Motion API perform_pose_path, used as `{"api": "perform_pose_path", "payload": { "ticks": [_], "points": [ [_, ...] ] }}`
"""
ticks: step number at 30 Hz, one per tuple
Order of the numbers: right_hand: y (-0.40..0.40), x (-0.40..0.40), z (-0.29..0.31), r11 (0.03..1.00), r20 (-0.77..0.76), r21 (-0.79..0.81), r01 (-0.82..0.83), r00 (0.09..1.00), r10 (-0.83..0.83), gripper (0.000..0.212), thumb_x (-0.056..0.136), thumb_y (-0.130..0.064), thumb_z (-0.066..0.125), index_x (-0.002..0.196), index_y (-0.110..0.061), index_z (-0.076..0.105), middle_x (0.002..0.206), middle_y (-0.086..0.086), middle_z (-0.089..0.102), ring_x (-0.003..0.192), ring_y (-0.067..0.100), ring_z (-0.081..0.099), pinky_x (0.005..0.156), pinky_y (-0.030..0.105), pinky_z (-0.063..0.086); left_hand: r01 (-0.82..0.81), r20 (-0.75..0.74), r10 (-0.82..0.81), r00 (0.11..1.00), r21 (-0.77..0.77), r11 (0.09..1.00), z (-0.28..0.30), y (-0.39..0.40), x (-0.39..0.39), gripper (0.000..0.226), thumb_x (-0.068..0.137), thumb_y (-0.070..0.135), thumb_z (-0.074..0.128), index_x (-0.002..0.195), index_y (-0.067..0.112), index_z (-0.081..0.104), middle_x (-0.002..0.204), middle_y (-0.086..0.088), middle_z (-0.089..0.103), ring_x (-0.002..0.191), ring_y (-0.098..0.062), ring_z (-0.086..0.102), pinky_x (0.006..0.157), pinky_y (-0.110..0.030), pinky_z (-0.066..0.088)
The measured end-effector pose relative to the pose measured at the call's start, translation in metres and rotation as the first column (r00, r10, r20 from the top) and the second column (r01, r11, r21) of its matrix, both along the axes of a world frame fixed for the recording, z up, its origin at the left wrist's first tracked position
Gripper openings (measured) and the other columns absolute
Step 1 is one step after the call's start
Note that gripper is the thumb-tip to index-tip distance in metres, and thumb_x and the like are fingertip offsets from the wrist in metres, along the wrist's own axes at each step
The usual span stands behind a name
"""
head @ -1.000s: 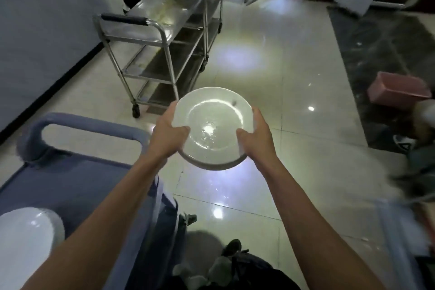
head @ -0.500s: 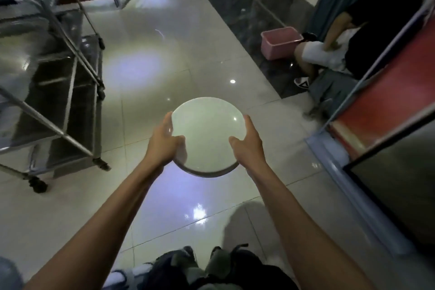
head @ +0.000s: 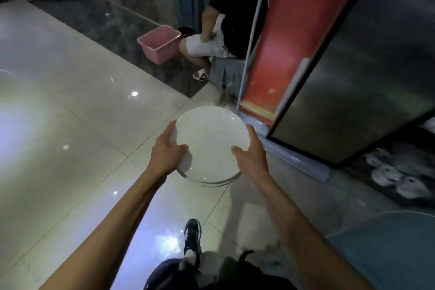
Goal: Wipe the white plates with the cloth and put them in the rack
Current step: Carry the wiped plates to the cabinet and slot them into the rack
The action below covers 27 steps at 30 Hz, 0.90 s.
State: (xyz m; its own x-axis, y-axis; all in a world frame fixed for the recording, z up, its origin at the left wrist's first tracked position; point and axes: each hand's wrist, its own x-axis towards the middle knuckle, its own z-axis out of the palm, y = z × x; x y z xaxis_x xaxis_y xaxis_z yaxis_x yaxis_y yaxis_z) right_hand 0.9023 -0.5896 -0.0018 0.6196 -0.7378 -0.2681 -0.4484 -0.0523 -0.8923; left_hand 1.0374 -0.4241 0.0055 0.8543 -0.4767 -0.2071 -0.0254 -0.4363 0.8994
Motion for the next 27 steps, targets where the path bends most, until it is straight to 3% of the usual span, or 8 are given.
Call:
{"api": "perform_pose_path", "payload": {
  "ticks": [5,11,14,16,19,21,27],
  "points": [
    [-0.046,0.006,0.008,0.981,0.029,-0.018,0.195,0.98,-0.195,0.066,0.09,-0.001,0.06,0.147,-0.031,0.043,0.125,-0.006,0.057,0.115,0.015,0.054,0.092,0.029,0.045,0.212,0.031,-0.212,0.977,0.026,0.977,0.005,-0.079,0.038,0.059,0.085,0.021,0.062,0.137,0.044,0.046,0.132,0.006,0.06,0.116,-0.029,0.058,0.095,-0.057,0.054],
    [-0.101,-0.021,0.011,0.921,0.035,-0.047,0.387,0.922,-0.386,0.069,0.084,0.0,0.063,0.147,-0.023,0.046,0.132,0.001,0.059,0.12,0.022,0.055,0.09,0.028,0.043,0.417,-0.031,-0.418,0.908,-0.035,0.908,0.017,-0.167,0.038,0.07,0.067,0.024,0.057,0.133,0.045,0.053,0.123,0.006,0.063,0.11,-0.031,0.059,0.072,-0.054,0.062],
    [-0.135,-0.044,0.013,0.873,0.028,-0.025,0.487,0.873,-0.486,0.071,0.084,-0.008,0.064,0.149,-0.026,0.044,0.129,-0.003,0.057,0.117,0.017,0.053,0.092,0.027,0.043,0.491,-0.052,-0.492,0.869,-0.039,0.871,0.015,-0.221,0.027,0.077,0.064,0.025,0.06,0.139,0.041,0.053,0.127,0.005,0.064,0.114,-0.029,0.058,0.092,-0.054,0.055],
    [-0.159,-0.062,0.012,0.841,0.028,-0.018,0.541,0.841,-0.541,0.069,0.084,-0.004,0.063,0.147,-0.028,0.046,0.128,-0.004,0.061,0.117,0.018,0.057,0.095,0.03,0.047,0.545,-0.057,-0.548,0.835,-0.052,0.837,0.012,-0.259,0.014,0.077,0.064,0.026,0.061,0.139,0.037,0.053,0.128,0.003,0.064,0.117,-0.029,0.058,0.099,-0.054,0.051],
    [-0.197,-0.094,0.008,0.794,0.037,-0.019,0.608,0.794,-0.607,0.067,0.082,-0.002,0.063,0.141,-0.032,0.051,0.123,-0.005,0.063,0.116,0.02,0.059,0.099,0.038,0.051,0.608,-0.057,-0.612,0.789,-0.076,0.79,0.019,-0.314,-0.018,0.074,0.068,0.018,0.064,0.14,0.028,0.053,0.126,0.001,0.063,0.118,-0.026,0.057,0.099,-0.046,0.05],
    [-0.224,-0.116,0.008,0.753,0.029,-0.015,0.658,0.753,-0.658,0.07,0.079,-0.012,0.065,0.143,-0.034,0.049,0.127,-0.003,0.061,0.119,0.021,0.058,0.102,0.04,0.05,0.647,-0.069,-0.652,0.755,-0.083,0.758,0.02,-0.35,-0.039,0.067,0.075,0.009,0.068,0.14,0.023,0.054,0.126,-0.002,0.064,0.118,-0.027,0.057,0.096,-0.044,0.051],
    [-0.297,-0.182,0.012,0.67,0.049,-0.007,0.743,0.669,-0.742,0.072,0.078,-0.018,0.064,0.145,-0.038,0.046,0.134,-0.001,0.06,0.121,0.023,0.056,0.104,0.045,0.049,0.717,-0.045,-0.722,0.69,-0.093,0.691,0.013,-0.452,-0.094,0.079,0.058,0.03,0.064,0.136,0.035,0.058,0.126,0.003,0.067,0.115,-0.026,0.061,0.095,-0.054,0.053]
  ]
}}
